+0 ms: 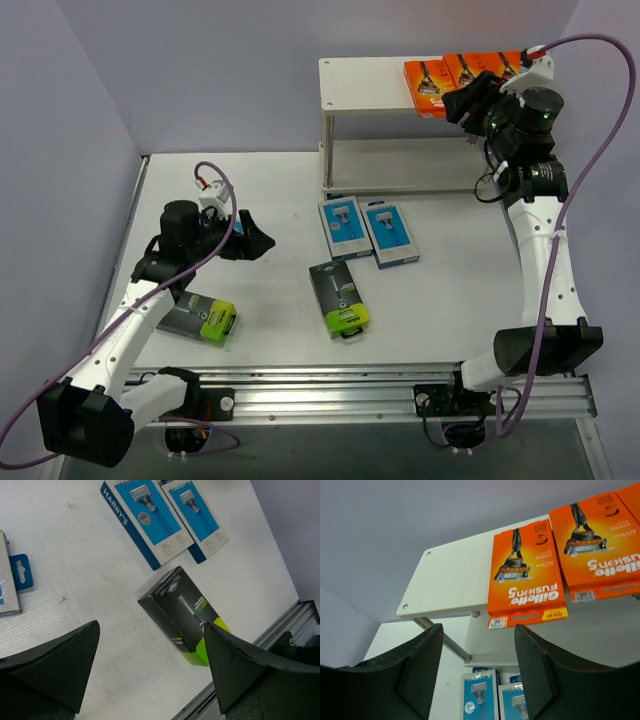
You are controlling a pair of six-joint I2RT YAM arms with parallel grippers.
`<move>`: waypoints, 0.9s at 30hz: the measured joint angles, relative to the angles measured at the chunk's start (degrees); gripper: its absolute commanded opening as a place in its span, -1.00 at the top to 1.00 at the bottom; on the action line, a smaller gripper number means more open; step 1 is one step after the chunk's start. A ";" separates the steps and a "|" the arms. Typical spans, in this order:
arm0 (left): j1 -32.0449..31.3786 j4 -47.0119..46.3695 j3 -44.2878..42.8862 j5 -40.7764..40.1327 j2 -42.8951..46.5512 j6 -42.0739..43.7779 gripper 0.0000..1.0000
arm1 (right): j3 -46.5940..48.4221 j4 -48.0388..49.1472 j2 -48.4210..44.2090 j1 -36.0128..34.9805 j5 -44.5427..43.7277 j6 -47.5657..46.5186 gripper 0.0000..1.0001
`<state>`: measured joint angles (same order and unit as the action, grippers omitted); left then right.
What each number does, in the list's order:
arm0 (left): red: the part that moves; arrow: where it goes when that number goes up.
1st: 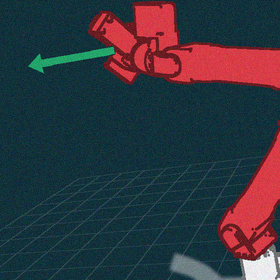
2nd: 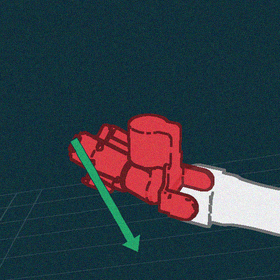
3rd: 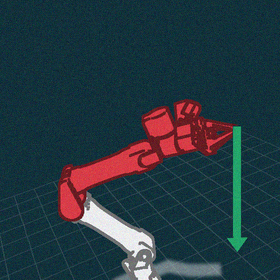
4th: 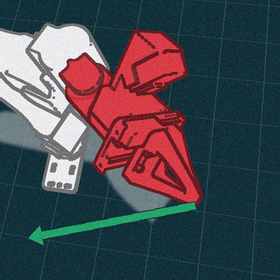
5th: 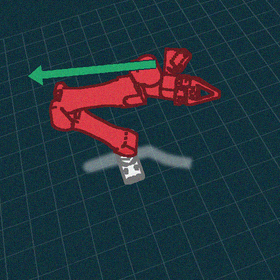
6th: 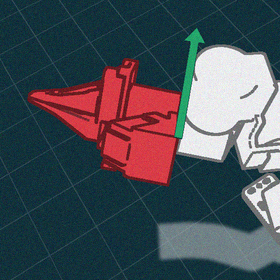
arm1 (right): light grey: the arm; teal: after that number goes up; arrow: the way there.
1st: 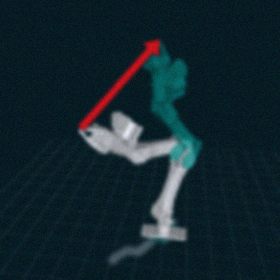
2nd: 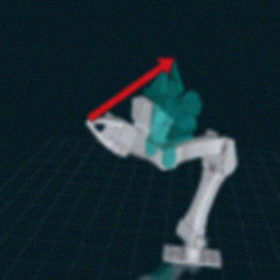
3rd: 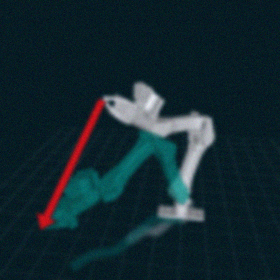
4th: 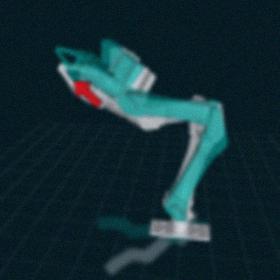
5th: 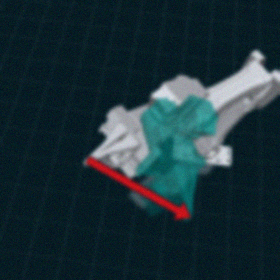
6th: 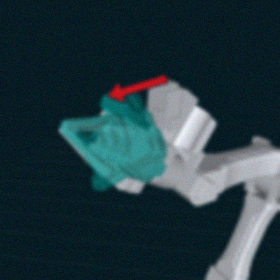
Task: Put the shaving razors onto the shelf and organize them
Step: Place the shaving razor onto shelf
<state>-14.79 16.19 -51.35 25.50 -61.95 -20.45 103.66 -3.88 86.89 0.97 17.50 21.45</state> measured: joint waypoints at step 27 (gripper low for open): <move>-13.99 0.02 -21.79 -7.76 -17.73 5.25 -0.88 | -27.08 14.53 -5.57 -0.31 1.42 8.35 0.84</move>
<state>-28.77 16.21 -73.14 17.74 -79.68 -15.20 76.58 10.66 81.32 0.67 18.92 29.80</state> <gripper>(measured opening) 0.941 0.081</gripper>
